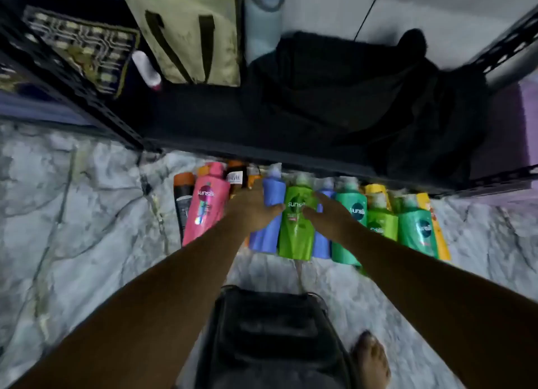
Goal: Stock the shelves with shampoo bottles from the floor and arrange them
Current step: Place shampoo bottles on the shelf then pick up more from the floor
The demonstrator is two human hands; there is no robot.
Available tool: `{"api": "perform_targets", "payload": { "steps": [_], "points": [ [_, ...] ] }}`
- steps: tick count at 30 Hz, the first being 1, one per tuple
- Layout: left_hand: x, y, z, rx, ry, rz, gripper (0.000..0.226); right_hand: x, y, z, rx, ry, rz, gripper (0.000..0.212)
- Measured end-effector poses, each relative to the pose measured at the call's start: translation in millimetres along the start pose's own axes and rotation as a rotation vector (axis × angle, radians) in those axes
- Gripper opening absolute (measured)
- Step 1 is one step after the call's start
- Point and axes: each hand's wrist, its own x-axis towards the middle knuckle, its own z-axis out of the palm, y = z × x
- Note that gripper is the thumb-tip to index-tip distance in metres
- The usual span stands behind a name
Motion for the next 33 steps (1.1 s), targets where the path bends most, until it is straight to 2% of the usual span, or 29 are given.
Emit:
{"api": "perform_targets", "payload": {
  "steps": [3, 6, 8, 10, 12, 16, 18, 21, 24, 27, 33],
  "points": [
    [35, -6, 19, -0.093, -0.05, -0.01, 0.093, 41, 5, 10, -0.038, -0.008, -0.042, 0.072],
    [53, -9, 27, -0.072, -0.072, 0.008, 0.104, 65, 3, 14, -0.039, -0.057, -0.013, 0.081],
    [59, -13, 26, -0.083, -0.044, 0.031, 0.099, 69, -1, 12, -0.008, -0.06, 0.028, 0.085],
    [62, -18, 24, -0.191, -0.029, 0.023, 0.083, 69, -4, 9, 0.022, -0.063, 0.051, 0.083],
    [55, -22, 22, -0.311, -0.036, -0.017, 0.077, 63, -6, 10, 0.048, -0.055, 0.055, 0.081],
    [15, -25, 19, -0.581, 0.0, -0.055, 0.077, 32, -2, 23, 0.155, -0.065, 0.041, 0.094],
    [-11, -31, 19, -0.678, -0.012, -0.061, 0.08, 11, 7, 28, 0.087, -0.083, -0.032, 0.1],
    [-52, -51, 26, -0.639, -0.102, 0.009, 0.085, -38, 17, 35, -0.057, -0.089, -0.183, 0.085],
    [-84, -72, 36, -0.552, -0.204, 0.112, 0.081, -74, 38, 49, -0.03, -0.029, -0.364, 0.084],
    [-98, -90, 46, -0.404, -0.294, 0.21, 0.083, -87, 57, 63, -0.088, -0.017, -0.455, 0.083],
    [-107, -113, 49, -0.194, -0.246, 0.434, 0.083, -105, 66, 74, -0.095, -0.142, -0.528, 0.087]
  ]
}}
